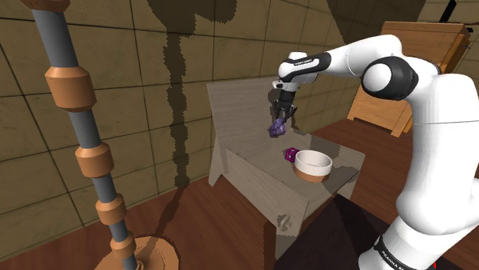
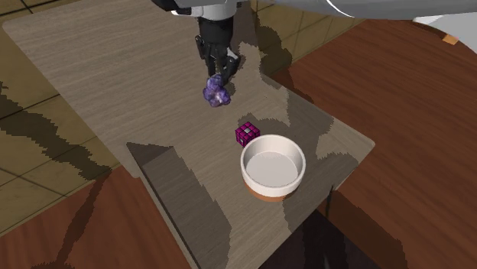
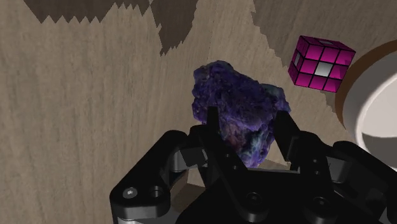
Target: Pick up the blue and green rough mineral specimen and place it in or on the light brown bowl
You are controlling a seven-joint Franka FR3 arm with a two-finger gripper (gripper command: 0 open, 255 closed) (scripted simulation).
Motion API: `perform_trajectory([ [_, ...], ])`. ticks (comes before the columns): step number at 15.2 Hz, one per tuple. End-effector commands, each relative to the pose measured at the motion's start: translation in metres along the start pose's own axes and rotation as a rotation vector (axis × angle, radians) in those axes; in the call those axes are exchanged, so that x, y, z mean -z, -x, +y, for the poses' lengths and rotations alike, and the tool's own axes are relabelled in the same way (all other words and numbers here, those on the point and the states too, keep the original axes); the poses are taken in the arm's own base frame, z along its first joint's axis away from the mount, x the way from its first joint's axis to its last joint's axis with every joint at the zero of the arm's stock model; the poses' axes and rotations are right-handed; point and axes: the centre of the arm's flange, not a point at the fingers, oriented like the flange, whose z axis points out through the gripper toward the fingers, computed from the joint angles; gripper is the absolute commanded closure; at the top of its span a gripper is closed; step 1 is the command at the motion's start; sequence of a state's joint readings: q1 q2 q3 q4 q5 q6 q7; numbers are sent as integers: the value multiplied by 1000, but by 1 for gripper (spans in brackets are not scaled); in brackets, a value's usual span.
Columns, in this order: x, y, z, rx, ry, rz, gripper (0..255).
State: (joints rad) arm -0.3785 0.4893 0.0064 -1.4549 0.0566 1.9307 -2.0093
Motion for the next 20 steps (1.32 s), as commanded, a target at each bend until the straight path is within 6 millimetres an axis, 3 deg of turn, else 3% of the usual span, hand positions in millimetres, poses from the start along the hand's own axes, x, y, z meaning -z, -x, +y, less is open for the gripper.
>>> perform_trajectory([
  [1, 12, -1, -1, 0, 0, 0, 255],
  [4, 26, -1, -1, 0, 0, 0, 255],
  [20, 50, 3, -211, 0, 0, 0, 255],
])
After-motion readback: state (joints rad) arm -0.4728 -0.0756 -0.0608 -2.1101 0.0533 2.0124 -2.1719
